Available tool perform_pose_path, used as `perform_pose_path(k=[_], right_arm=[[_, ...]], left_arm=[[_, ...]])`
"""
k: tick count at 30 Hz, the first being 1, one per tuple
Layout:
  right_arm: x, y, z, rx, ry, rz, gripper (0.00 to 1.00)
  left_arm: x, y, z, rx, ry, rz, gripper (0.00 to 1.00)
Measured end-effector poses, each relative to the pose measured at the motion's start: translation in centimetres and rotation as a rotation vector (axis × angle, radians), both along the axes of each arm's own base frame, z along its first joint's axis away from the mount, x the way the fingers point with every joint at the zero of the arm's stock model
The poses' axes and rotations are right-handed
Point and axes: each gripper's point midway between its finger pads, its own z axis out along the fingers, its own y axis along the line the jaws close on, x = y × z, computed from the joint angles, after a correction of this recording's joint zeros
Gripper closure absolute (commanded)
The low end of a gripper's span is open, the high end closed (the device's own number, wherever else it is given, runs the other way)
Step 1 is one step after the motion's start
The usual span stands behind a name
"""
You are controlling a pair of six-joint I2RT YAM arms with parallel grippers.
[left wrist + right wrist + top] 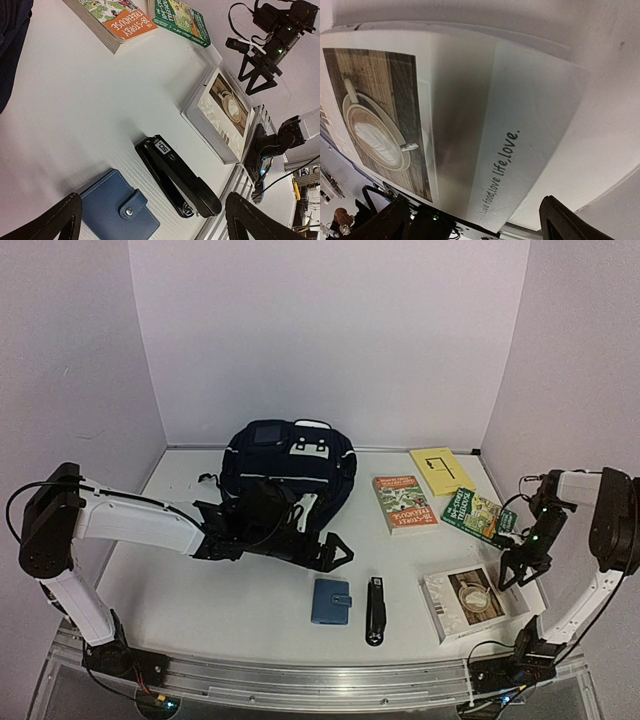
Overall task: Pack the student bag
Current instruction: Pick up the book at the corner of the board.
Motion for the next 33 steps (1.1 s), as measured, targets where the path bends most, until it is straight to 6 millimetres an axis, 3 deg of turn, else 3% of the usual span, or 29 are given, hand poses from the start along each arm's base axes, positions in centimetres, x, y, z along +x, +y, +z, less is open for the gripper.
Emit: perform_pose_path(k=[6,11,21,25,28,33], right_arm=[[0.5,1.2,-2.0,0.074,0.043,-0.032,0.33],[0.9,2.5,-2.8,0.112,0.074,-0.049,0.37],[1.8,3.1,-2.8,0.112,0.058,-0.076,0.39],[1.8,3.1,-2.8,0.111,0.058,-0.08,0.39],[1.8,3.1,-2.8,0.11,0.059,-0.081,0.4],[1.9,3.1,-2.8,0.11,0.057,-0.081,0.4]], left_arm=[[-0.1,-0.2,0.3,-0.017,0.006,-0.008,0.08],[-0.8,-1.6,0.8,-0.04,0.003,-0.047,0.12],[-5.2,-11.9,1.3,-0.061,-0.024,-0.283,0.31],[-7.1,-15.1,0.8,-0.061,-0.002,-0.368,0.37],[-7.9,-16.8,-0.4,-0.047,0.032,-0.405,0.38],[-8.2,-17.4,-3.8,0.023,0.118,-0.407,0.36]])
